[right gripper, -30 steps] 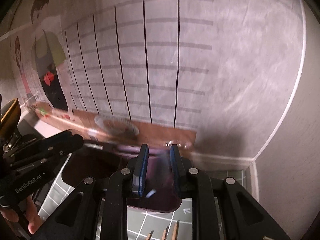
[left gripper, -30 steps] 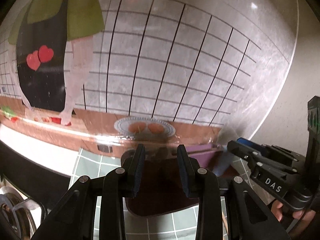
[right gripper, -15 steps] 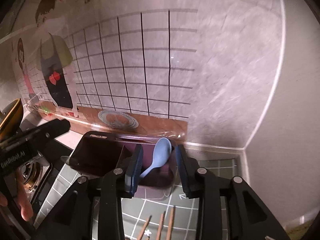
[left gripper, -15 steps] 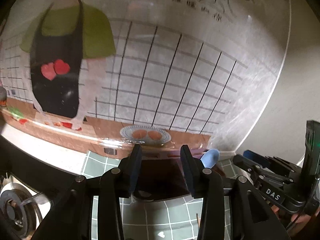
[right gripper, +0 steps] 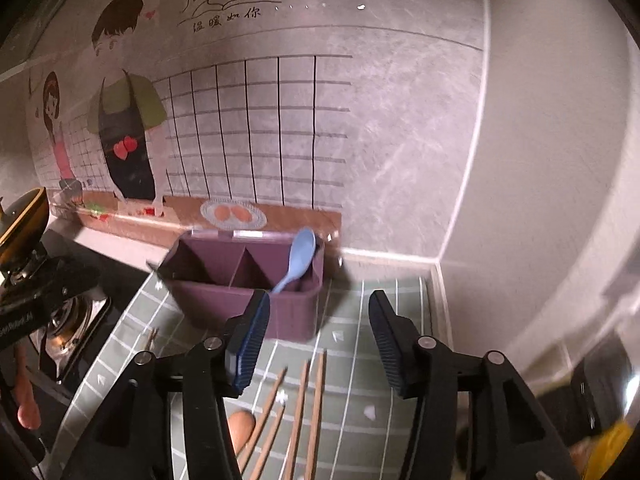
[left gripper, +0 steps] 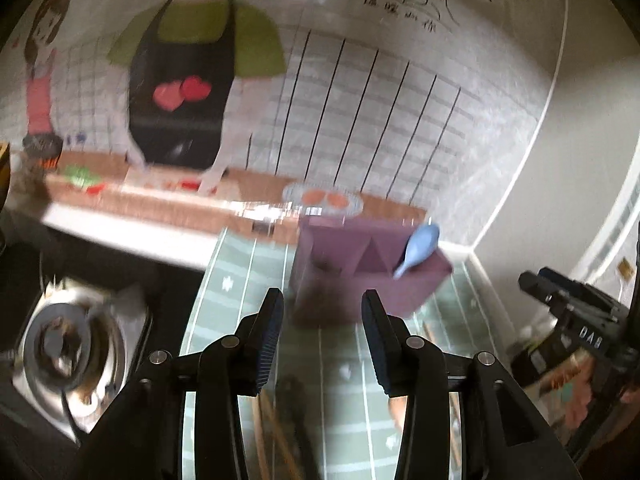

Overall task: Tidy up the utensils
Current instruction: 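Move the right gripper back over the wooden utensils on the mat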

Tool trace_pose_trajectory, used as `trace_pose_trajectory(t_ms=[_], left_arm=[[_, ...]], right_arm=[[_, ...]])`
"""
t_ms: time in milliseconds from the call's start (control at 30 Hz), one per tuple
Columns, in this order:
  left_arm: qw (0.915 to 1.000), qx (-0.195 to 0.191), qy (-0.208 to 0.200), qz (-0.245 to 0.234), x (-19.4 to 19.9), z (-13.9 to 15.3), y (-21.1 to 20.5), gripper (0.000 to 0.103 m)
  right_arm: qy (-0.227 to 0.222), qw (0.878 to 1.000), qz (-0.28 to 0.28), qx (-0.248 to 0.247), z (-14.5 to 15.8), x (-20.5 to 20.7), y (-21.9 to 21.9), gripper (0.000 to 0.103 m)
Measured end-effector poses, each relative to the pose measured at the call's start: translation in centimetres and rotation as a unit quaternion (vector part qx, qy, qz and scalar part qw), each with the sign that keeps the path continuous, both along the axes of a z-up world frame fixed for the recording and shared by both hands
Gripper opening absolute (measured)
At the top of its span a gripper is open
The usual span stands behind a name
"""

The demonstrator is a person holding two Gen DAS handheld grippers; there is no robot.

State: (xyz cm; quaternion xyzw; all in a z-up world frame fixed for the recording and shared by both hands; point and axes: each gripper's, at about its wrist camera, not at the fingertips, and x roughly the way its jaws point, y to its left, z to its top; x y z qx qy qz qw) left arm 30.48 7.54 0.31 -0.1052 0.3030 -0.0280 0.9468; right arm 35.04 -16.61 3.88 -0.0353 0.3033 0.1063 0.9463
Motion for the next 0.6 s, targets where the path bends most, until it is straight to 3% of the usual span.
trace_pose_trajectory(t_ms=[267, 400, 600], left_arm=[[0.999, 0.001, 0.044, 0.005, -5.1, -3.8, 0.3, 0.042], [0.9984, 0.001, 0.055, 0.009, -8.0, -5.4, -0.2, 0.042], [0.9975, -0.005, 0.068, 0.019, -12.1, -7.4, -1.1, 0.042]], right_arm=[[0.022, 0.999, 0.027, 0.021, -2.1, -5.3, -0.6, 0.05], [0.03, 0.999, 0.028, 0.001, -3.6, -8.2, -0.4, 0.049], [0.079, 0.996, 0.047, 0.013, -6.3, -12.9, -0.3, 0.042]])
